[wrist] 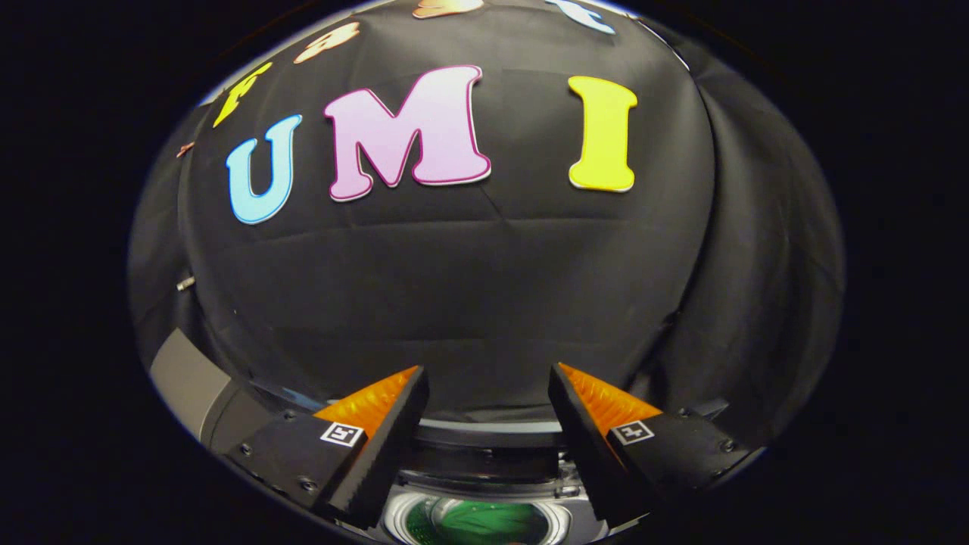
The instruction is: Put the clothes into the washing machine and then close the washing machine lid.
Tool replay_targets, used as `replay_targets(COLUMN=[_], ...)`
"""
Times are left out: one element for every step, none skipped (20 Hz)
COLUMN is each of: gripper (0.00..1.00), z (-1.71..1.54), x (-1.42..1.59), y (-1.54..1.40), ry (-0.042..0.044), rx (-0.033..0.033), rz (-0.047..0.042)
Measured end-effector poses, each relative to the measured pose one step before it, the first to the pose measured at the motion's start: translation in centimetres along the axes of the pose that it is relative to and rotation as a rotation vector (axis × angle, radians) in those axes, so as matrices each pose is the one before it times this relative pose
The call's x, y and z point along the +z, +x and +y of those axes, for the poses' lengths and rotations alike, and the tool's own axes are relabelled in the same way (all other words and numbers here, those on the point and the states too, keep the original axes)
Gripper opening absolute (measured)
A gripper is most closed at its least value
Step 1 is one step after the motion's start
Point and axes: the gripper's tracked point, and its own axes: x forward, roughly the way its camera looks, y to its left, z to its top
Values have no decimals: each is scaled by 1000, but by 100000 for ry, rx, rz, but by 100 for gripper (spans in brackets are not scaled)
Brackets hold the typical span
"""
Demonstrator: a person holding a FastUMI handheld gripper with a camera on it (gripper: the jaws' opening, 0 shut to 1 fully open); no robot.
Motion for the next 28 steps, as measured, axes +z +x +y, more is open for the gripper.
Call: replay_targets(gripper=[100,100,100,100,100,100,100,100,100,100,100,100,100,100,100,100,100,100,100,100,100,100,100,100,100,100,100,100], z=[-486,-148,1,-143,-32,219,-52,16,-53,-72,66,43,-33,-1,-9,-12,-98,-65,-58,-40,-79,-94,13,17,-10,28,24,-77], x=[-1146,369,50,-147,-718,-521,-36,-60,-52,-118,-173,-171,-215,-164,-240,-150,-111,-96,-88,-106,-245,-179,-81,-343,-381,-348,-340,-353], y=[-368,374,-778,-581,-413,-411,74,-224,-302,-291,-300,-354,-276,-357,-357,-485,-232,-325,-219,-301,-150,-323,-433,-464,-445,-389,-370,-538], ry=[-1477,-574,409,-275,248,-283,141,-298,45,-161,-39,154,-177,-142,-54,-123,9,-245,82,167,-450,83,-18,70,-204,-44,-143,-47], rx=[-186,166,-86,-64,251,355,173,245,66,-186,-286,-520,-674,-769,-638,-586,-890,-1449,-1448,-1785,-1593,-1158,-637,-620,-525,-508,-281,22], rz=[4541,-1190,412,822,-404,547,258,-213,-311,-18,52,297,316,336,365,-395,-455,-537,231,-64,-167,-330,-293,61,22,-168,69,87])
